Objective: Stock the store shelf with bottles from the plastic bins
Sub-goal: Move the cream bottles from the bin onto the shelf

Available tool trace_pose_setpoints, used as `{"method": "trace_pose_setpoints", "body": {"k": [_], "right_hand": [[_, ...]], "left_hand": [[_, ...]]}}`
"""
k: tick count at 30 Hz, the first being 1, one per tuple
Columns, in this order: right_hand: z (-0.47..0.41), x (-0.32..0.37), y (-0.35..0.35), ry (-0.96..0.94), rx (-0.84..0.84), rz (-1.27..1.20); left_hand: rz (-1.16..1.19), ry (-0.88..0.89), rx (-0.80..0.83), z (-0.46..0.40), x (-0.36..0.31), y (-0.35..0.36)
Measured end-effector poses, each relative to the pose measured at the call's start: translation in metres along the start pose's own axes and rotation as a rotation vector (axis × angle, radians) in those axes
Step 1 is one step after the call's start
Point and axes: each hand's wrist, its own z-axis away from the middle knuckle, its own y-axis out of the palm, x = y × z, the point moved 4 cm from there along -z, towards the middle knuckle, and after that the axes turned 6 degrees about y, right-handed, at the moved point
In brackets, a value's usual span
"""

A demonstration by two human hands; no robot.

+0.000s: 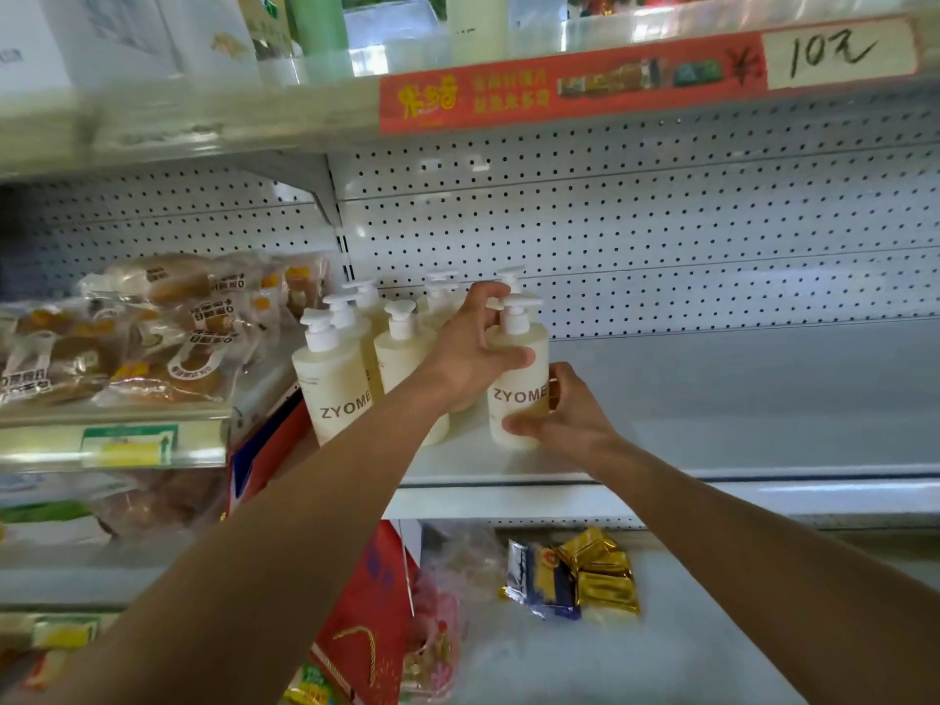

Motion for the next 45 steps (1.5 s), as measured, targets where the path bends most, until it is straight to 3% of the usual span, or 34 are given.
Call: {"method": "trace_pose_setpoints", "body": {"k": [9,29,35,40,45], "right_hand": [[-0.032,-0.001,0.005,0.025,-0.018,0.062],[-0.051,0.005,0.010,0.069,-0.027,0.173],[-0.042,0.013,0.001,0.063,-0.014,0.348],[-0.011,0.017,-0.018,-0.080,-0.097,0.717],[0.035,0.017,-0.041,-0.200,-0.119,0.835]], "left_hand": [[-0.275,-0.036,0.016,-0.036,0.006,0.000],[-0.388,-0.117,0.048,-0.051,0.006,-0.003],[-0.453,-0.087,0.002,-0.037,0.000,0.003],[-0.658,0.026,-0.046,-0.010,-0.011,0.003],[-0.761,0.085,-0.051,0.037,-0.021,0.014]]}}
